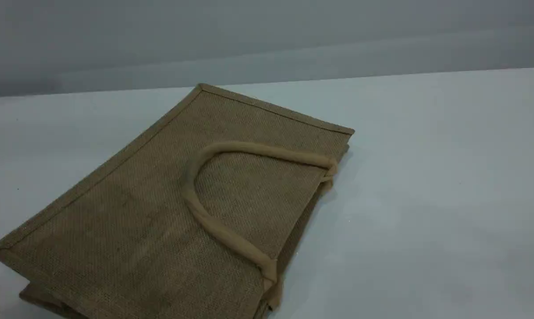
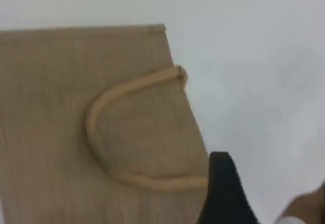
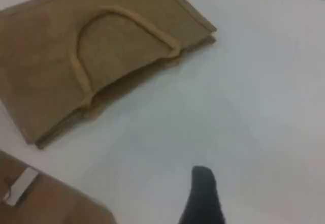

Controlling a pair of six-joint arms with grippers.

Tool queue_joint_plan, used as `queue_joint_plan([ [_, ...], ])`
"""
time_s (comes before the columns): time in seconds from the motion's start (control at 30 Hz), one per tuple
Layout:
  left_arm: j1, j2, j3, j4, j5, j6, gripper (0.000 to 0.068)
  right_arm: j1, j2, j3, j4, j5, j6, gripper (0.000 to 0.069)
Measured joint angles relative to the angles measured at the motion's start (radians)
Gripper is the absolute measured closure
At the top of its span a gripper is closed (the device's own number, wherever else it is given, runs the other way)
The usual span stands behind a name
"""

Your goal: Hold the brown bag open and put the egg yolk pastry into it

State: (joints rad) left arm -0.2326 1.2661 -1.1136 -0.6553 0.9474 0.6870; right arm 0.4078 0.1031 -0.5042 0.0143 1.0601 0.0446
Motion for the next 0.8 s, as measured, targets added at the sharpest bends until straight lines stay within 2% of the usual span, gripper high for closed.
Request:
queue_joint_plan([
  [0.3, 0.0, -0.269, 0.182, 0.008, 0.032, -0.136, 0.0276, 0.0, 0.0, 0.0, 0.001, 0.004, -0.013, 0.0213],
  [0.4, 0.0, -0.376, 0.267, 0.052, 0.032, -0.195, 0.0276, 0.0, 0.001, 0.0, 0.006, 0.004, -0.02, 0.0213],
  [0.53, 0.0, -0.535, 0.369, 0.156, 0.05, -0.299, 0.0276, 0.0, 0.001, 0.0, 0.009, 0.004, -0.022, 0.0213],
  [0.8, 0.0, -0.845, 0.455, 0.44, 0.167, -0.525, 0.0276, 0.0, 0.001, 0.0, 0.009, 0.006, -0.022, 0.0213],
])
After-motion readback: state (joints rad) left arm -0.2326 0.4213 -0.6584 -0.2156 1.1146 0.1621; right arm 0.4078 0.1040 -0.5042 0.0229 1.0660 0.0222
